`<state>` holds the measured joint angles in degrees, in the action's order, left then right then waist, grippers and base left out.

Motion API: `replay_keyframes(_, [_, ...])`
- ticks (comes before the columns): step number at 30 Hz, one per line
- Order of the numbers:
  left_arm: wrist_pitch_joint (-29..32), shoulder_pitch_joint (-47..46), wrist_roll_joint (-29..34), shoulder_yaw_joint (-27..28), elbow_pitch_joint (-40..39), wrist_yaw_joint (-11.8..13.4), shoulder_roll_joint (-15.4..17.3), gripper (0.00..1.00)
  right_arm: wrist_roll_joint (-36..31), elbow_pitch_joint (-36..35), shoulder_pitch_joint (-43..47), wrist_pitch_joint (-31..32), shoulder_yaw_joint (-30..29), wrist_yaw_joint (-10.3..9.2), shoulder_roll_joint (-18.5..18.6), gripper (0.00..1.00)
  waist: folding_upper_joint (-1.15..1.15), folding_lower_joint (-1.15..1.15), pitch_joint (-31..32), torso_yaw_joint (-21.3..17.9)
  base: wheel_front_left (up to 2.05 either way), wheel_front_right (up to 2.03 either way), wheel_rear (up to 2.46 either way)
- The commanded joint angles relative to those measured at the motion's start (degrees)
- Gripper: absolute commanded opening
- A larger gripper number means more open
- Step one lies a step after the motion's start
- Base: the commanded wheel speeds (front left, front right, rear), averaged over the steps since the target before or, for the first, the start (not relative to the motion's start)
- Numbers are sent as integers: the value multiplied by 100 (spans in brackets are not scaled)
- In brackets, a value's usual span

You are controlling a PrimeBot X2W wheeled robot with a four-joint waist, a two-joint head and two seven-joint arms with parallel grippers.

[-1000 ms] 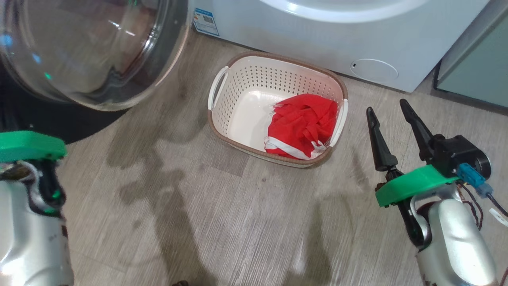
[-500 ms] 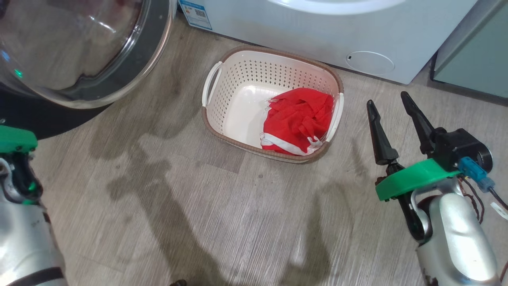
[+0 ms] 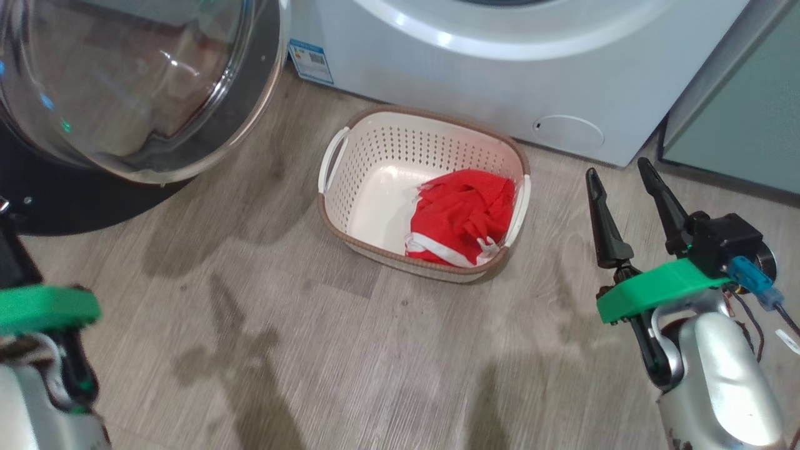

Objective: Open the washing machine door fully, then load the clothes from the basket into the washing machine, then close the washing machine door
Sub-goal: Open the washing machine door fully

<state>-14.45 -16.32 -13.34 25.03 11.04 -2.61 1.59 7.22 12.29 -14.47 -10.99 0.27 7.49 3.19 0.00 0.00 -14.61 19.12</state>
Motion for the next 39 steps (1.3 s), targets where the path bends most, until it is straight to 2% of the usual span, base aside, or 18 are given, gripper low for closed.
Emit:
replay_keyframes(1, [-54,140,44,-10,-337,-3,137,31,51,-157,30,-77,105,0,-31,100,0,0,108,-20,0,0,0])
replay_keyframes(3, [-54,424,-91,-278,-500,97,133,100,70,-125,72,-102,69,0,-31,100,0,0,202,-39,0,0,0])
replay_keyframes(7, [-54,920,-195,-915,-781,353,131,100,122,-66,151,-151,34,0,-31,100,0,0,366,-106,0,0,0])
replay_keyframes(13, [55,1325,-109,-1744,-1126,560,130,100,198,-21,238,-203,82,0,-31,100,0,0,524,-326,0,0,0])
replay_keyframes(28, [422,1403,246,-2439,-1389,240,399,100,402,0,362,-297,219,0,-31,100,0,0,707,-1393,0,0,0])
replay_keyframes(39, [517,1353,421,-2525,-1384,289,590,100,484,-93,566,-330,260,0,-31,100,0,0,813,-2002,0,0,0])
